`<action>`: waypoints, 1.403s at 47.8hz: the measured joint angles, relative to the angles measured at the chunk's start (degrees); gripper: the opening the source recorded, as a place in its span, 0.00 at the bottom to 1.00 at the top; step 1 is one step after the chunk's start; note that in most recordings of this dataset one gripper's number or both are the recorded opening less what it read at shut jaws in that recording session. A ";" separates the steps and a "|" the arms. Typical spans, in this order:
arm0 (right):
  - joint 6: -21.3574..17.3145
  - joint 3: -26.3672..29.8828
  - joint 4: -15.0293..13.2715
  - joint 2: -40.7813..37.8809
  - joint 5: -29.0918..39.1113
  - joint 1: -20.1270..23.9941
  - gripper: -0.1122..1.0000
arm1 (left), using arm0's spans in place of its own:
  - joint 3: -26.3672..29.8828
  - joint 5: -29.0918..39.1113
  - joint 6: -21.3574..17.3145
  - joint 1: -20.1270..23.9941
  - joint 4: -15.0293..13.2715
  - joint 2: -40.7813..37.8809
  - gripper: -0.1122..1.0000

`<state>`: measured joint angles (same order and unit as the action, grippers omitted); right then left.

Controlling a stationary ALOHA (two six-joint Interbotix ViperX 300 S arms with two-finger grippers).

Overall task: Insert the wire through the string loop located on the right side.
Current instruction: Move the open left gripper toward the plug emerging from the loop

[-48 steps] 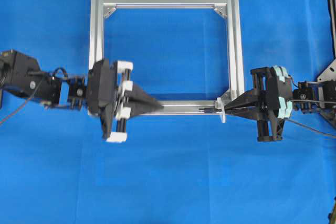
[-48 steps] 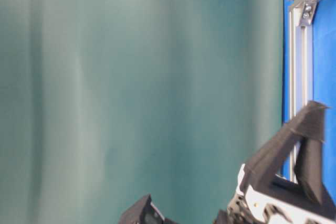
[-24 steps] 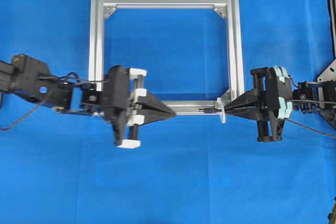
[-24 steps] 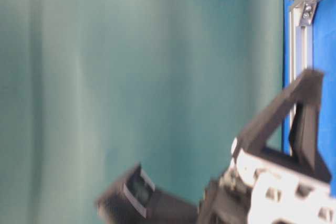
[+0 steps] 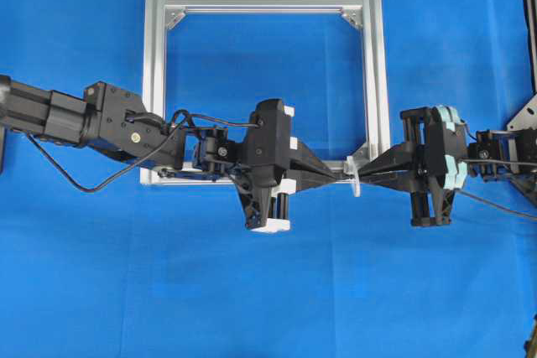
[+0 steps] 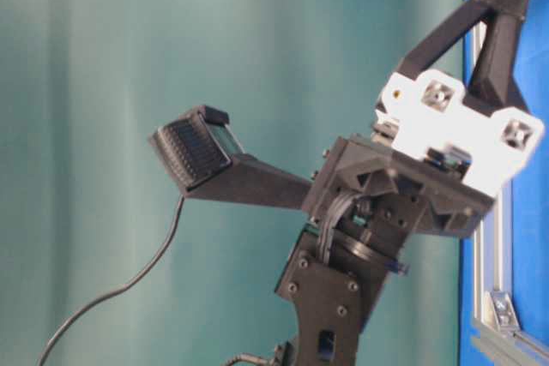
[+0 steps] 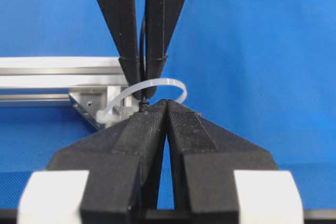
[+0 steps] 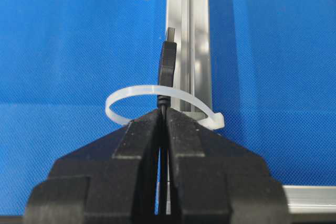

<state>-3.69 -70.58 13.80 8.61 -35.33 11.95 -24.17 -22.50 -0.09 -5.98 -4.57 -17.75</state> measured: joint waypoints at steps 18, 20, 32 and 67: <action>0.09 0.00 0.00 0.00 0.09 0.00 0.07 | 0.18 0.18 0.35 0.18 0.00 0.00 0.38; 0.09 0.09 0.00 0.00 0.09 0.00 0.07 | 0.35 0.18 0.35 0.18 0.00 0.00 0.50; 0.09 0.09 0.09 0.00 0.09 0.00 0.07 | 0.88 0.18 0.35 0.26 0.00 -0.09 0.92; 0.09 0.09 0.00 0.00 0.09 0.00 0.07 | 2.46 0.09 0.35 0.62 0.00 -6.24 0.90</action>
<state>-3.60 -70.49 13.80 8.61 -35.24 11.95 -21.71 -22.41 0.26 -5.36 -4.57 -23.99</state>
